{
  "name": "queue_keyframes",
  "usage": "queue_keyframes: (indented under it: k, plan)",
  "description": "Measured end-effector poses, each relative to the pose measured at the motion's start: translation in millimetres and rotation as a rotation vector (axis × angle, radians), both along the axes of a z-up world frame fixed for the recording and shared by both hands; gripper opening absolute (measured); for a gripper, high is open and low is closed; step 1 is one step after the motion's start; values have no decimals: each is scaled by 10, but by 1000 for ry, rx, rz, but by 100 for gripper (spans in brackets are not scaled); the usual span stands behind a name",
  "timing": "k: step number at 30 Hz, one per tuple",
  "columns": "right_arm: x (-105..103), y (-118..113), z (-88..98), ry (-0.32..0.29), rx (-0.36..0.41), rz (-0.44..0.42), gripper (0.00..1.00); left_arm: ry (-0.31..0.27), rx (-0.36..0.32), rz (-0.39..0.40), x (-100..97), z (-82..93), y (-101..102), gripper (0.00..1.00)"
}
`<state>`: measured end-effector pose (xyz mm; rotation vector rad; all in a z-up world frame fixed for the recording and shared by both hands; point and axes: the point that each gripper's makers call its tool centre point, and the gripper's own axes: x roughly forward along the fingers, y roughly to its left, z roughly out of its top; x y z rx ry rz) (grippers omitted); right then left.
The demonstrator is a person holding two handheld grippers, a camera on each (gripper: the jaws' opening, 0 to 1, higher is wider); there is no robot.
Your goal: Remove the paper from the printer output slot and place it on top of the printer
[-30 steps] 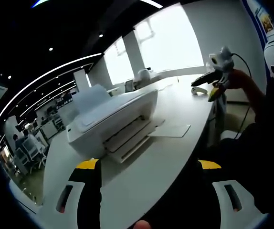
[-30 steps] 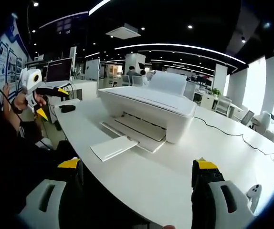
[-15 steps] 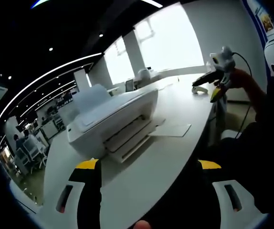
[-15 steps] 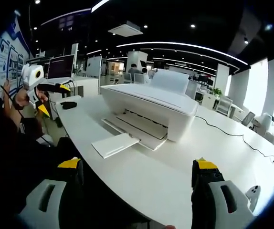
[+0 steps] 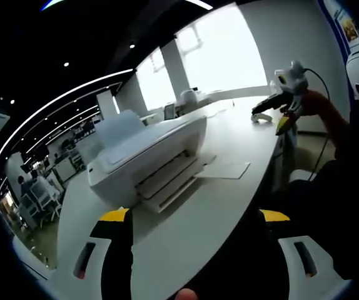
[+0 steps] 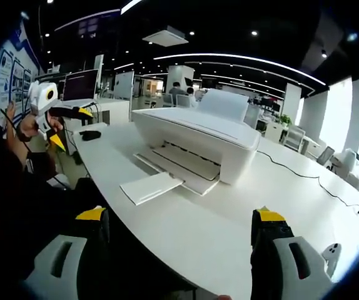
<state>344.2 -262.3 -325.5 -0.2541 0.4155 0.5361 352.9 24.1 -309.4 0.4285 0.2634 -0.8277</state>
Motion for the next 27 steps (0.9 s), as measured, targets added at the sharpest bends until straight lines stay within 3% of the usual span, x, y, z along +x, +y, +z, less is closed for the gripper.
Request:
queue_keyframes:
  k: [27]
  plan:
    - [8,8,-15,2,-2,1,89,-2,0,-3,-6,11,-10,83]
